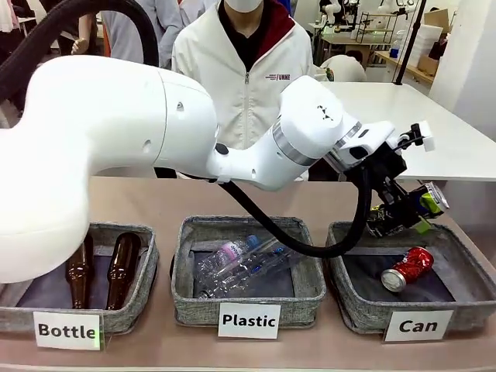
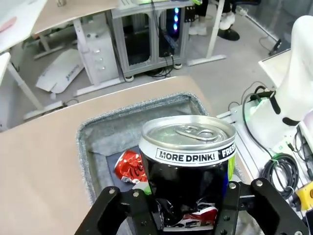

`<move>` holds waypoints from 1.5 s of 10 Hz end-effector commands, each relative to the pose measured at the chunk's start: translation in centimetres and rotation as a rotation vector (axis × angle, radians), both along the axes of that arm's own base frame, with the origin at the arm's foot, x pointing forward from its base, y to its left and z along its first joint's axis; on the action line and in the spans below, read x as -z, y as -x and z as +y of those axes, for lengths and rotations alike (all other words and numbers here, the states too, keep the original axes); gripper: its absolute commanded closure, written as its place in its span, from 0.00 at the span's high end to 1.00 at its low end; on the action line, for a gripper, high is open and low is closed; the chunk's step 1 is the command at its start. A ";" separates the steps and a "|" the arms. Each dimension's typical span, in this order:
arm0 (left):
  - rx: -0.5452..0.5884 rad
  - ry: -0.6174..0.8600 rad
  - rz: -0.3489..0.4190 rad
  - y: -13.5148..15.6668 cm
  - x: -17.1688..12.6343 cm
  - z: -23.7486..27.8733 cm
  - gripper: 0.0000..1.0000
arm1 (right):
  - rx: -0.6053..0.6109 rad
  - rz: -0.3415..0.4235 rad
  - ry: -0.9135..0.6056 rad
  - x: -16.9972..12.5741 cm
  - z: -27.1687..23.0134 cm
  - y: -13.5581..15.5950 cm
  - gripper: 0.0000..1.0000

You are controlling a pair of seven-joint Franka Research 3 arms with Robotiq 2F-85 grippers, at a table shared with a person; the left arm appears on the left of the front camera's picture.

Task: Sort the can waste into the basket.
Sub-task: Pick up the can waste from the table and place it in the right Fabric basket.

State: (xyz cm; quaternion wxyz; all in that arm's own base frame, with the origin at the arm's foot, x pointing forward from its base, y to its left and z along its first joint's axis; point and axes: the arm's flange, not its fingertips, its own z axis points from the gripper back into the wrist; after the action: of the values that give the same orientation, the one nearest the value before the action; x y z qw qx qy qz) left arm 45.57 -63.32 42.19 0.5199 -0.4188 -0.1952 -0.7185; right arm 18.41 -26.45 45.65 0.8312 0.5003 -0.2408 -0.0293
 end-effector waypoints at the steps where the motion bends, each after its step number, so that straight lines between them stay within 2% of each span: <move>1: -0.015 -0.012 0.019 -0.6 -0.8 -0.9 1.00 | -0.008 0.000 0.005 0.1 0.4 0.5 1.00; 2: -0.017 -0.011 0.022 -0.7 -0.9 -0.7 1.00 | -0.008 0.000 0.005 0.1 0.4 0.5 1.00; 3: -0.020 -0.012 0.025 -0.7 -0.9 -0.5 0.94 | -0.008 0.000 0.005 0.1 0.4 0.5 1.00; 4: -0.022 -0.014 0.035 -0.8 -1.1 -0.3 1.00 | -0.008 0.000 0.005 0.1 0.4 0.5 1.00; 8: -0.024 0.019 0.046 -1.2 -2.2 1.4 1.00 | -0.008 0.000 0.005 0.1 0.4 0.5 1.00; 11: -0.059 0.070 0.085 -2.1 -4.4 6.7 1.00 | -0.008 0.000 0.005 0.1 0.4 0.5 1.00; 12: -0.120 0.030 0.129 -2.7 -5.3 10.3 1.00 | 0.000 0.000 -0.001 0.0 0.0 0.0 1.00; 13: -0.151 0.020 0.193 -3.0 -5.9 14.1 1.00 | -0.015 -0.022 -0.011 -0.8 1.8 -2.6 1.00; 15: -0.261 0.023 0.441 -2.9 -6.2 22.6 1.00 | -0.071 -0.063 -0.005 -2.3 6.3 -8.6 1.00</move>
State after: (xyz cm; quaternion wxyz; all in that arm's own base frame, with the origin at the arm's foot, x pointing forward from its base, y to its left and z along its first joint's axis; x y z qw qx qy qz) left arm 51.53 -45.59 48.32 0.6172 -0.5021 -0.1659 -0.5826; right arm 23.75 -22.50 47.25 0.8238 0.5093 -0.2488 0.0057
